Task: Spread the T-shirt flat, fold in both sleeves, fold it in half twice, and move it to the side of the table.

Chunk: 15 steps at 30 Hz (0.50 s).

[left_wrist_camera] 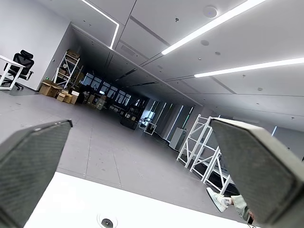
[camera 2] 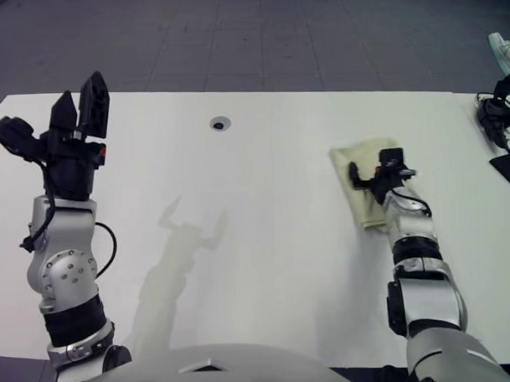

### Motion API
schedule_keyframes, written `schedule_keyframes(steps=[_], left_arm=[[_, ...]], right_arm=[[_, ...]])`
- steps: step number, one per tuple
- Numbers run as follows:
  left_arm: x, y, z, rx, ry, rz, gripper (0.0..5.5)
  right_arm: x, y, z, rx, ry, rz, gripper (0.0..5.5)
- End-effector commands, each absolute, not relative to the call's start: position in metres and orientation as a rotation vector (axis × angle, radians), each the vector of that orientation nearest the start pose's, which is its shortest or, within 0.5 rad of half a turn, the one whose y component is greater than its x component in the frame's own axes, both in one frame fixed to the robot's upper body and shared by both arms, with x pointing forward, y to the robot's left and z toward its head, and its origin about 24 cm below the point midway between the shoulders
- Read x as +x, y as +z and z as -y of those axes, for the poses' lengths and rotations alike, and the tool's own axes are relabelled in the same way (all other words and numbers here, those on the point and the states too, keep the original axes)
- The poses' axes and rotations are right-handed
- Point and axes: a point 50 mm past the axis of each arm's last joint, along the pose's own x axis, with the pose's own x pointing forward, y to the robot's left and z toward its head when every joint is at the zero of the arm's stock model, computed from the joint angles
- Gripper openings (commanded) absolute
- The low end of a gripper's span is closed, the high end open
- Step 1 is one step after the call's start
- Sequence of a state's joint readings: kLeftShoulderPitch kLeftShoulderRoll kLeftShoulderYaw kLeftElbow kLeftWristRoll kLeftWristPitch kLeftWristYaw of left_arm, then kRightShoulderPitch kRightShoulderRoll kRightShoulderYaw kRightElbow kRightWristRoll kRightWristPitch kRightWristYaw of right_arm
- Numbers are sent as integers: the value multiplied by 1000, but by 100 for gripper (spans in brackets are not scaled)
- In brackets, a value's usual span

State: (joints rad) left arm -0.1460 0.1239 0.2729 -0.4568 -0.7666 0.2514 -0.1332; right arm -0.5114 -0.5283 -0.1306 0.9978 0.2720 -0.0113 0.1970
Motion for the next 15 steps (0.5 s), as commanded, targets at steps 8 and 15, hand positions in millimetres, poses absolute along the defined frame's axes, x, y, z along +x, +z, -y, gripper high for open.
schedule_keyframes(steps=[8, 15], left_arm=[[253, 162, -193, -395, -194, 361, 540], [256, 161, -190, 45, 2, 376, 540]], right_arm=[[294, 15, 318, -205, -247, -314, 539], [296, 132, 290, -179, -209, 189, 539]])
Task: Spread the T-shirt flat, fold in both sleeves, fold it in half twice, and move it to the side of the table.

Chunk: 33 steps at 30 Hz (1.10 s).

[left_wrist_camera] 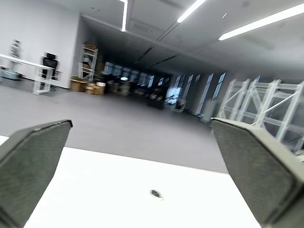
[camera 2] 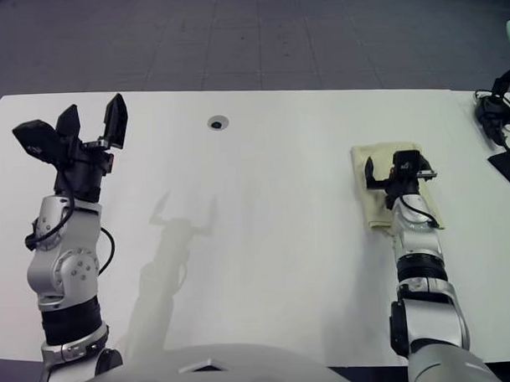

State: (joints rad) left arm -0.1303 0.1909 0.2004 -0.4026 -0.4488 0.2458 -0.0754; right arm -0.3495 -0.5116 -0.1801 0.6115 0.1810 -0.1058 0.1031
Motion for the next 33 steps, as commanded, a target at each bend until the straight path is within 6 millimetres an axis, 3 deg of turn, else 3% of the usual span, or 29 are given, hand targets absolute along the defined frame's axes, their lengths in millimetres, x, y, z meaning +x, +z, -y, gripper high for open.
schedule_keyframes(steps=[1, 3, 5, 7, 9, 18, 25, 33], left_arm=[[254, 163, -184, 72, 16, 400, 540], [250, 164, -172, 107, 20, 445, 540], [246, 160, -162, 121, 7, 489, 540], [243, 155, -154, 120, -27, 532, 540], [242, 151, -150, 104, -31, 559, 540], [236, 140, -141, 125, -73, 656, 540], [235, 134, -149, 140, -28, 633, 540], [233, 134, -140, 105, -153, 601, 540]], right_arm=[[288, 141, 283, -148, -219, 243, 539], [272, 145, 267, -87, -243, 304, 539], [257, 135, 242, -16, -196, 305, 539], [246, 126, 218, -56, -116, 313, 539], [242, 127, 207, -88, -70, 337, 539], [234, 132, 195, -178, -36, 416, 539], [230, 135, 194, -202, -59, 444, 539], [221, 136, 191, -257, -68, 453, 539]])
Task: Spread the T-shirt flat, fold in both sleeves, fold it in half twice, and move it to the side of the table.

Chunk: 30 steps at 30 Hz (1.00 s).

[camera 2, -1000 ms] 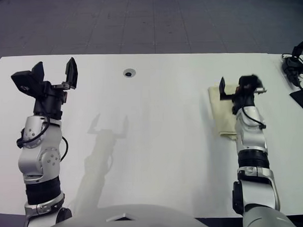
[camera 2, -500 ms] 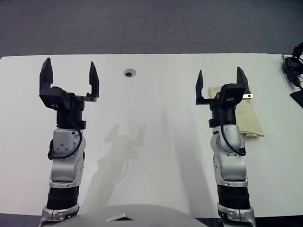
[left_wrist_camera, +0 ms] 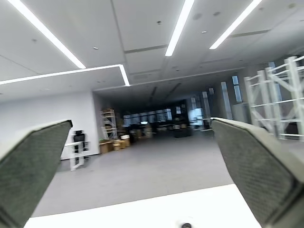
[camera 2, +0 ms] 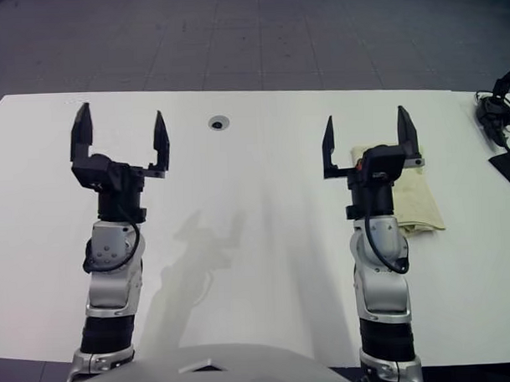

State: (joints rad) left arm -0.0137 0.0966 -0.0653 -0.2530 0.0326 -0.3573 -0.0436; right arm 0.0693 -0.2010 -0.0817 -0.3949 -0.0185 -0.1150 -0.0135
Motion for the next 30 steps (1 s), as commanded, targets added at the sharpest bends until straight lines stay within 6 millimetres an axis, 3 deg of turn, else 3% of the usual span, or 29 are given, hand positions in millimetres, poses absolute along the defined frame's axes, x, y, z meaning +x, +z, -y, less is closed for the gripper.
schedule_keyframes(steps=[1, 16, 30], left_arm=[[233, 134, -141, 105, -155, 603, 540], [231, 133, -153, 97, -79, 590, 540], [226, 136, -152, 115, -109, 612, 540]], right_arm=[[220, 137, 190, -252, -67, 457, 539], [219, 136, 190, -277, -75, 454, 539], [213, 138, 187, -290, -60, 475, 539]])
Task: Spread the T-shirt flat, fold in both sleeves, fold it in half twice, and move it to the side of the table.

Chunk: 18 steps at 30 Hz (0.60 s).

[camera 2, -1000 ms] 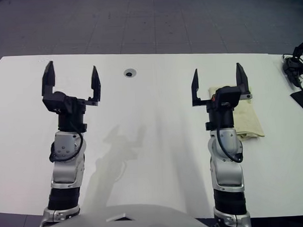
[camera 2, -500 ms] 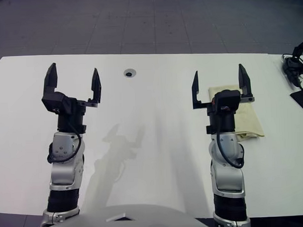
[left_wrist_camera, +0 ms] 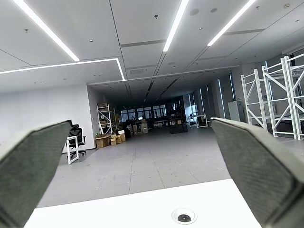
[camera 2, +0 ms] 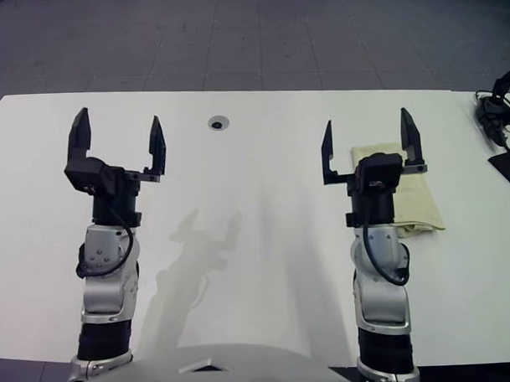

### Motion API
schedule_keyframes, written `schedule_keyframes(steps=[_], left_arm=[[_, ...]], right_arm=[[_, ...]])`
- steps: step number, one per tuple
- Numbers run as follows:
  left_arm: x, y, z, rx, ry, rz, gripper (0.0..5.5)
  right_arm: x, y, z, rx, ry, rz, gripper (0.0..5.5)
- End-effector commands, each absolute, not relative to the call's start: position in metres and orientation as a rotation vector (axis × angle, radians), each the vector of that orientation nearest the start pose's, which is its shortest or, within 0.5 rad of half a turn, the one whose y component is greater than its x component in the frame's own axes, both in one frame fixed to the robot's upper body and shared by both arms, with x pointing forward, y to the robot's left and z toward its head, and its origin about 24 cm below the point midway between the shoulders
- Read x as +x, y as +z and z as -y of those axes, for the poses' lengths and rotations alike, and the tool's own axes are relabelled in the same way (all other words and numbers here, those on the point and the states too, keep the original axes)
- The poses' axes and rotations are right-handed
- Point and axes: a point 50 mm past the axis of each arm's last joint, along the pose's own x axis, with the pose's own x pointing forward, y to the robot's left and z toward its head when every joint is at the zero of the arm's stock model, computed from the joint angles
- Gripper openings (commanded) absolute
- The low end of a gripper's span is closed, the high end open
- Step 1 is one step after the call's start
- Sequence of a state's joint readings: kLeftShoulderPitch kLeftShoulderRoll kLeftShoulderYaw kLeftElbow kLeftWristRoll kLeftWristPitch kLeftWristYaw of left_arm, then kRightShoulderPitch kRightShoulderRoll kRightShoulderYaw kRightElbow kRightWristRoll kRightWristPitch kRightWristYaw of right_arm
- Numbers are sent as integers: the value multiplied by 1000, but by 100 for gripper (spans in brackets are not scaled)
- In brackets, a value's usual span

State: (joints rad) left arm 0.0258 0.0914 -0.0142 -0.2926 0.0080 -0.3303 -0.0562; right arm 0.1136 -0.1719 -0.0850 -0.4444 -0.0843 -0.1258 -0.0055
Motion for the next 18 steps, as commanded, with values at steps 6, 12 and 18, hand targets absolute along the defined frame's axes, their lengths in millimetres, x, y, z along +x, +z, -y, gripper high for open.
schedule_keyframes(steps=[6, 12, 18], left_arm=[[226, 137, -150, 101, -104, 607, 540], [226, 137, -152, 112, -94, 600, 540], [226, 138, -153, 122, -85, 602, 540]], right_arm=[[210, 139, 185, -306, -42, 472, 539], [207, 140, 182, -333, -29, 477, 539], [207, 139, 181, -347, -24, 473, 539]])
